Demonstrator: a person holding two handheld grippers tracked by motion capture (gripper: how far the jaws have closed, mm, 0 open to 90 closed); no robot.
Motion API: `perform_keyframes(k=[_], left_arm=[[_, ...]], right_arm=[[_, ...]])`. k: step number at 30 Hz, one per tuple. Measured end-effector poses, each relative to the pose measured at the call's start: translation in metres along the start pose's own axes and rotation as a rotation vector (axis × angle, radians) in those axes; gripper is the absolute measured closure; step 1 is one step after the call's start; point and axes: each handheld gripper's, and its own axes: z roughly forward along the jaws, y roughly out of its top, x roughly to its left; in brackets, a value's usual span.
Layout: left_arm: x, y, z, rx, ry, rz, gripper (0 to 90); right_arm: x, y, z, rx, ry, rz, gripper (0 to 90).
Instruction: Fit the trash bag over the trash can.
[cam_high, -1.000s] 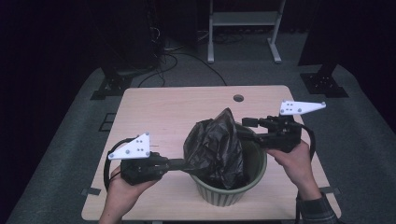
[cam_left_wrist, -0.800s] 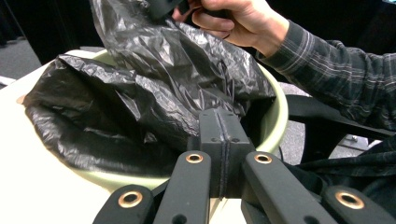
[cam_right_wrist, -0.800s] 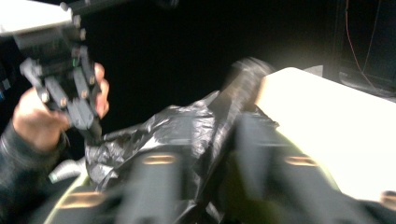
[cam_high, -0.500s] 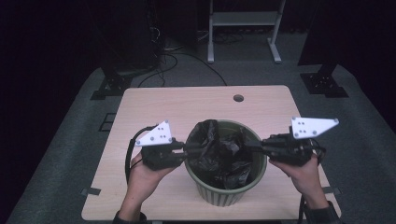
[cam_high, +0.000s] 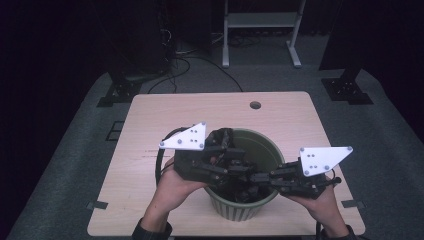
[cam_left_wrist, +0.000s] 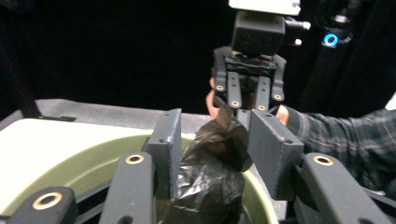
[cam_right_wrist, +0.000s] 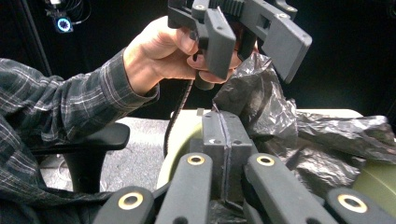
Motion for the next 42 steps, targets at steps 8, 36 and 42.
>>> perform_keyframes(k=[8, 36, 42], left_arm=[[-0.016, -0.018, -0.007, 0.089, -0.039, 0.011, 89.6], [-0.053, -0.050, -0.007, 0.168, -0.043, 0.053, 89.5], [-0.054, -0.048, -0.004, 0.173, -0.050, 0.063, 89.5]], right_arm=[[0.008, -0.003, 0.012, 0.042, 0.091, -0.026, 81.7], [0.000, 0.015, 0.032, 0.091, 0.159, 0.161, 63.6], [0.002, 0.012, 0.038, 0.132, 0.185, 0.171, 77.3]])
